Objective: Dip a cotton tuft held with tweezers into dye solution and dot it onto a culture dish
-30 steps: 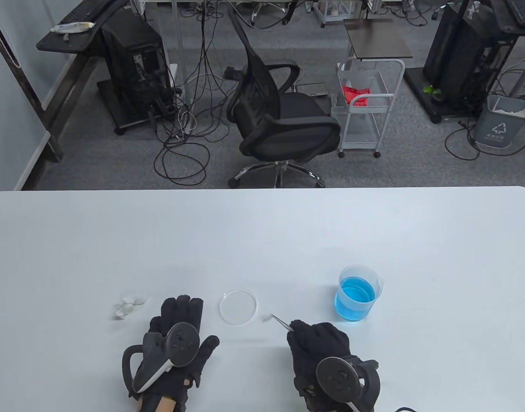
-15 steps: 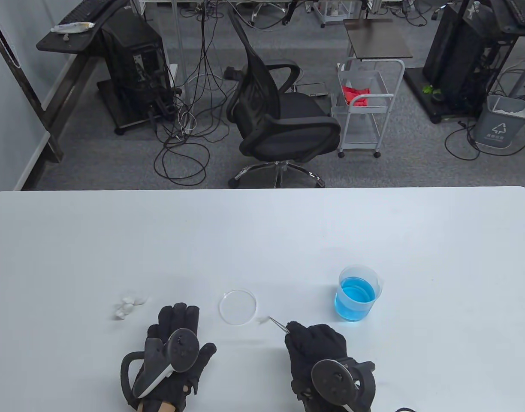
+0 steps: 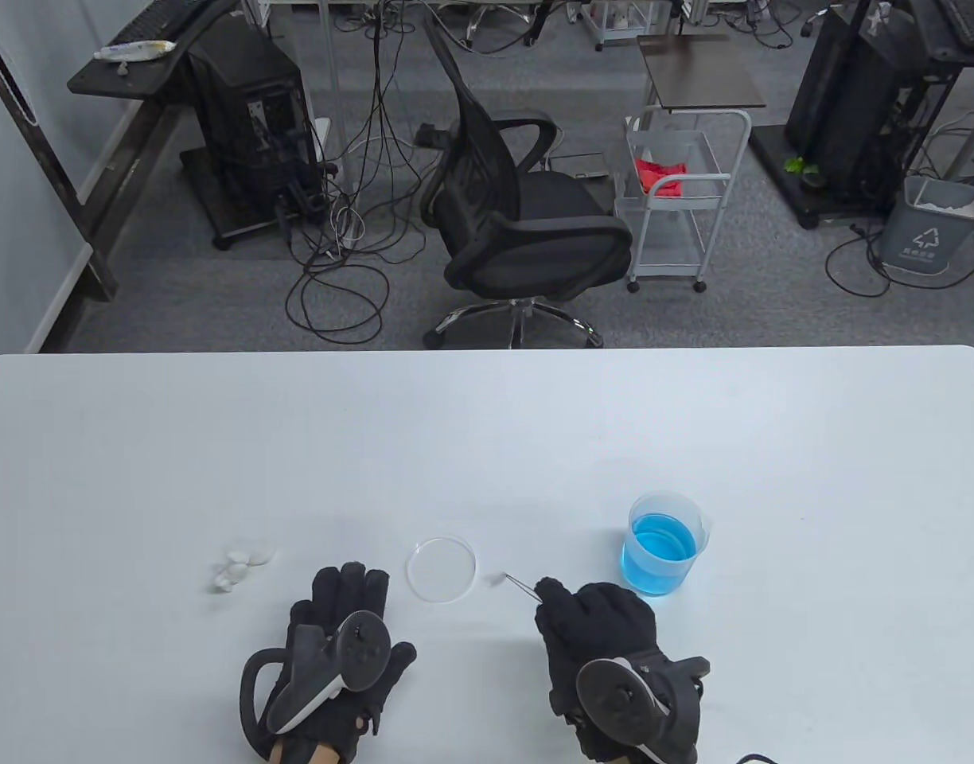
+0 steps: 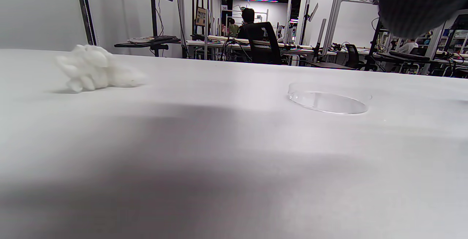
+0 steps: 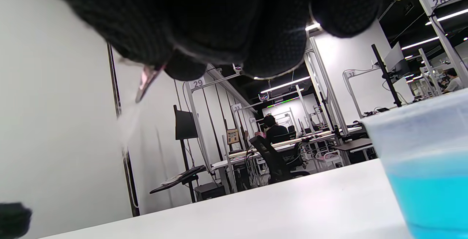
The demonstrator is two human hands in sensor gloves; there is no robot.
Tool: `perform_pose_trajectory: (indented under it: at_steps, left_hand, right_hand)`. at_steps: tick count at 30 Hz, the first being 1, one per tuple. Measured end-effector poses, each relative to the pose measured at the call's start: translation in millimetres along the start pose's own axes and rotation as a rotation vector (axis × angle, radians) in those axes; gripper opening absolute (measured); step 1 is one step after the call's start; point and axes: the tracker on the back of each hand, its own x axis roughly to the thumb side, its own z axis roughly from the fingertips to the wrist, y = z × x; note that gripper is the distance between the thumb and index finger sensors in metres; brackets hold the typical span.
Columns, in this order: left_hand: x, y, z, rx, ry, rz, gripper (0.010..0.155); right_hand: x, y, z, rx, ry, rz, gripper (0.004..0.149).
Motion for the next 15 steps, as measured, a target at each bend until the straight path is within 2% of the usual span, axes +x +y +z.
perform_pose_trajectory:
  at_steps: [8,15]
  left_hand:
    - [-4,-1,0,-0.014,0.011,0.009,0.087]
    - [-4,-1,0,-0.021,0.014,0.009,0.087]
  right_hand:
    - [-19,-39,-20,-0.062,0.058,0.092,0.033]
    - [-52,-58,-31,-0.095,0.140,0.166,0.033]
